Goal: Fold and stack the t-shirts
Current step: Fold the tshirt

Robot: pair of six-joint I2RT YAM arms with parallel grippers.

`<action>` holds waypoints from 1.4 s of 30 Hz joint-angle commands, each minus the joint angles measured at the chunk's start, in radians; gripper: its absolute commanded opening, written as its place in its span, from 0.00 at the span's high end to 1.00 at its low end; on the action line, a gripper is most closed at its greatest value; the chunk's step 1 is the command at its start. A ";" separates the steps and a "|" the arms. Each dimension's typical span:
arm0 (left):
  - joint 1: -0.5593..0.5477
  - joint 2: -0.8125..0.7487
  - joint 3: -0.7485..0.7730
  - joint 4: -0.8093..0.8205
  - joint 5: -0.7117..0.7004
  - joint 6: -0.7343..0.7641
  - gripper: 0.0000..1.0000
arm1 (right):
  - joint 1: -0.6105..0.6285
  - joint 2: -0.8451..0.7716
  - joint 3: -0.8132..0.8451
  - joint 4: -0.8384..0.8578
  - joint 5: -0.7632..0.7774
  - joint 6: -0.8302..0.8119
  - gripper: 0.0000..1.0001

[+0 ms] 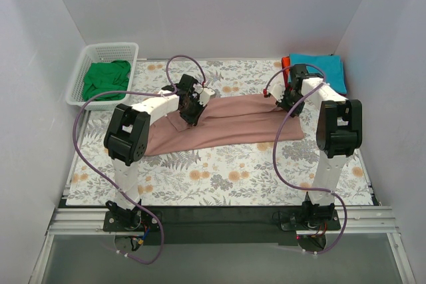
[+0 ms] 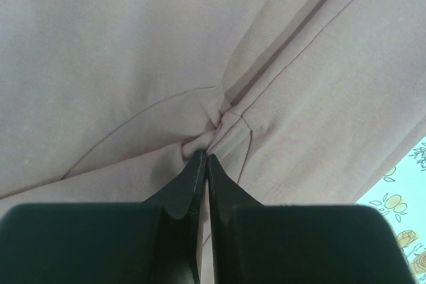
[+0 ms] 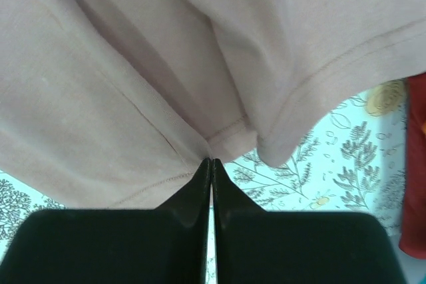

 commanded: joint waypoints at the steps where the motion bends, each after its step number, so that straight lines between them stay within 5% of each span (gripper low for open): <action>1: 0.018 -0.046 0.040 -0.023 -0.022 0.007 1.00 | -0.006 -0.024 0.079 -0.032 -0.011 -0.053 0.99; 11: 0.030 -0.014 0.057 -0.026 -0.034 0.004 1.00 | -0.006 0.063 0.116 -0.032 -0.004 -0.023 0.99; 16: 0.038 -0.035 0.078 -0.055 -0.020 -0.010 0.78 | -0.008 0.042 0.111 -0.032 0.023 -0.026 0.72; 26: 0.264 -0.122 0.100 -0.151 0.138 -0.189 0.66 | 0.046 -0.049 0.198 -0.058 -0.071 0.114 0.60; 32: 0.404 -0.190 -0.025 -0.078 0.213 -0.302 0.64 | 0.185 -0.056 0.243 -0.057 -0.172 0.269 0.64; 36: 0.528 -0.133 0.035 -0.072 0.300 -0.413 0.64 | 0.329 0.014 0.377 -0.042 -0.230 0.365 0.68; 42: 0.556 0.003 0.178 -0.090 0.365 -0.460 0.64 | 0.579 0.125 0.490 0.114 -0.255 0.408 0.69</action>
